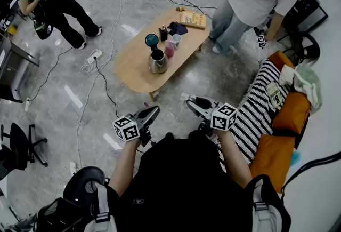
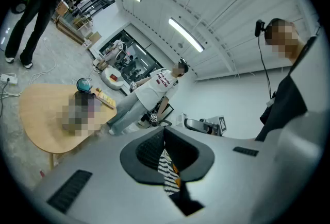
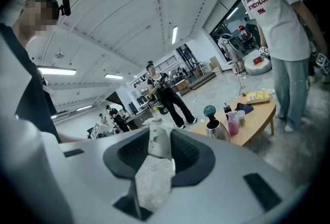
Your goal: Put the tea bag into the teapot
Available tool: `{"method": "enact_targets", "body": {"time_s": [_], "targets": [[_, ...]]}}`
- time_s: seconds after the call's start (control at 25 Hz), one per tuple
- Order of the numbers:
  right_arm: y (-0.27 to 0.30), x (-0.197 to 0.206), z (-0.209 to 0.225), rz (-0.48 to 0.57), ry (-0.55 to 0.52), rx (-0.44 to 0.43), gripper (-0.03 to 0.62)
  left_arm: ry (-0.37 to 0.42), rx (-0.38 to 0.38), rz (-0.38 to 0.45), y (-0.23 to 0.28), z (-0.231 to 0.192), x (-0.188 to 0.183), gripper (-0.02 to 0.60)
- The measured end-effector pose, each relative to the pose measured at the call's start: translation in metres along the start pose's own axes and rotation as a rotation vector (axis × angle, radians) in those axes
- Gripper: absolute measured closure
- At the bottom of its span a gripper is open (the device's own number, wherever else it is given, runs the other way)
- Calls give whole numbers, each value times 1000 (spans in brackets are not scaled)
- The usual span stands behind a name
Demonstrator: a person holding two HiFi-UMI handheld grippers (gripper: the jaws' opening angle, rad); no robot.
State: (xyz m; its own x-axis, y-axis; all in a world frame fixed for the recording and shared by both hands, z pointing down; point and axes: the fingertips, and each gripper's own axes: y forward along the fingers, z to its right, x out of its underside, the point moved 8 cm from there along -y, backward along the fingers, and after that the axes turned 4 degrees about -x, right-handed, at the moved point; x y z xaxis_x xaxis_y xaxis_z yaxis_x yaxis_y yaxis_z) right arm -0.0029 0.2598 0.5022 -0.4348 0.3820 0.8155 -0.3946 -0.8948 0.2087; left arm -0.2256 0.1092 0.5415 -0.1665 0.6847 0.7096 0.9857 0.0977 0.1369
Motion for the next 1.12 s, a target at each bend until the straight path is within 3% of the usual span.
{"method": "enact_targets", "body": {"time_s": [0.36,0.68,1.12], "targets": [[-13,2,3,-3,9,-14,476,-3,-19,4,5,11,4,571],[-22,-3,25,1,71,-90,473,-17,-76,35,21,25,11,571],[-48,-23,77,-105,37,-180,470,-27,-220,176,54,49,14,571]]}}
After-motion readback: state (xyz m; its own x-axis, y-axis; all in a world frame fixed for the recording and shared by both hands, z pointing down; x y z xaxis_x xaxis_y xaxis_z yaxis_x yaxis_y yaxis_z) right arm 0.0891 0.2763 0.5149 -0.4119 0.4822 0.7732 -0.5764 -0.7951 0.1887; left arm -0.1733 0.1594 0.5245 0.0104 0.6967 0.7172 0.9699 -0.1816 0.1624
